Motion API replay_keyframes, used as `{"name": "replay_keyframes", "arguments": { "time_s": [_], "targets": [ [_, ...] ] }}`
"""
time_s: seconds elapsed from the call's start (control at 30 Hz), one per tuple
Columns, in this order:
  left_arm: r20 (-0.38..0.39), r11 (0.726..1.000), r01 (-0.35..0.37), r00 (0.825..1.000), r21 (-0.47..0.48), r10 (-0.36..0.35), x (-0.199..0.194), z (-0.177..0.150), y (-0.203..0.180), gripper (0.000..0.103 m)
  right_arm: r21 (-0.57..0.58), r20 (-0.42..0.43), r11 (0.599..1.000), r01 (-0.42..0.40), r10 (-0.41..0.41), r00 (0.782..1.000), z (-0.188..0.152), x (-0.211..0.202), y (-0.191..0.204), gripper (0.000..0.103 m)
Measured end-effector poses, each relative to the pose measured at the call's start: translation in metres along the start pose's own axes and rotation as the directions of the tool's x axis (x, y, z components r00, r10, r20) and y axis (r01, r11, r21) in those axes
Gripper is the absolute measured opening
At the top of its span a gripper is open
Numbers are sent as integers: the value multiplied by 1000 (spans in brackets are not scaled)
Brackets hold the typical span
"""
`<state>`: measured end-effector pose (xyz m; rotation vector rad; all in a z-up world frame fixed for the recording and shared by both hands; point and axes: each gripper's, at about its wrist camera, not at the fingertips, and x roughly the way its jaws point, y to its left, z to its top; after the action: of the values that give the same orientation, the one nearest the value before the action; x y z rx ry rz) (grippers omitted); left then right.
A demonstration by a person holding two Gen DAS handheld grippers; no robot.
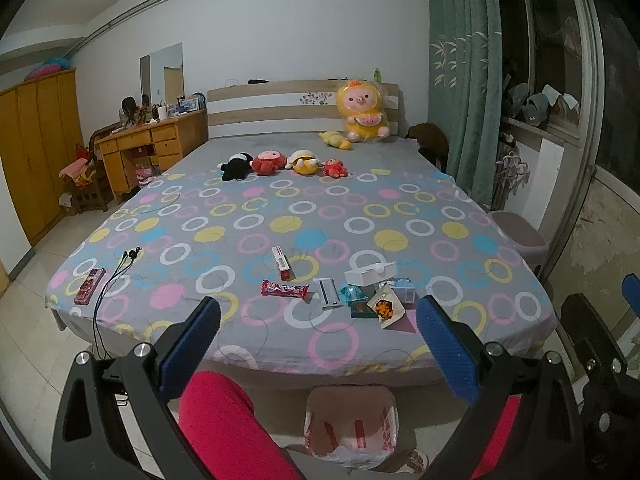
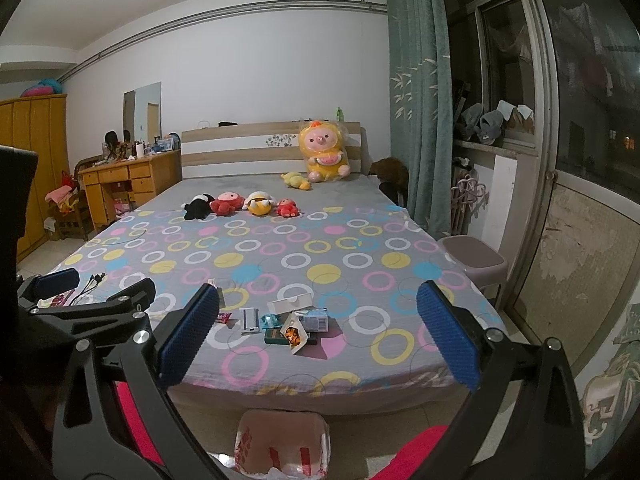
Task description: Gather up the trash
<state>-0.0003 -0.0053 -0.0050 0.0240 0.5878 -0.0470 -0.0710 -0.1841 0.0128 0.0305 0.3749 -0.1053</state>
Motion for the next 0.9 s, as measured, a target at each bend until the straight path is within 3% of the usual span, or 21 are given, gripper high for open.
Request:
{"name": "replay_keyframes", "arguments": {
  "time_s": [0.9],
  "targets": [
    [-21,1000,7,1000,1,-7,5,-4,-4,96,3,3,1000,-2,2,1000,3,-2,-2,97]
  ]
}}
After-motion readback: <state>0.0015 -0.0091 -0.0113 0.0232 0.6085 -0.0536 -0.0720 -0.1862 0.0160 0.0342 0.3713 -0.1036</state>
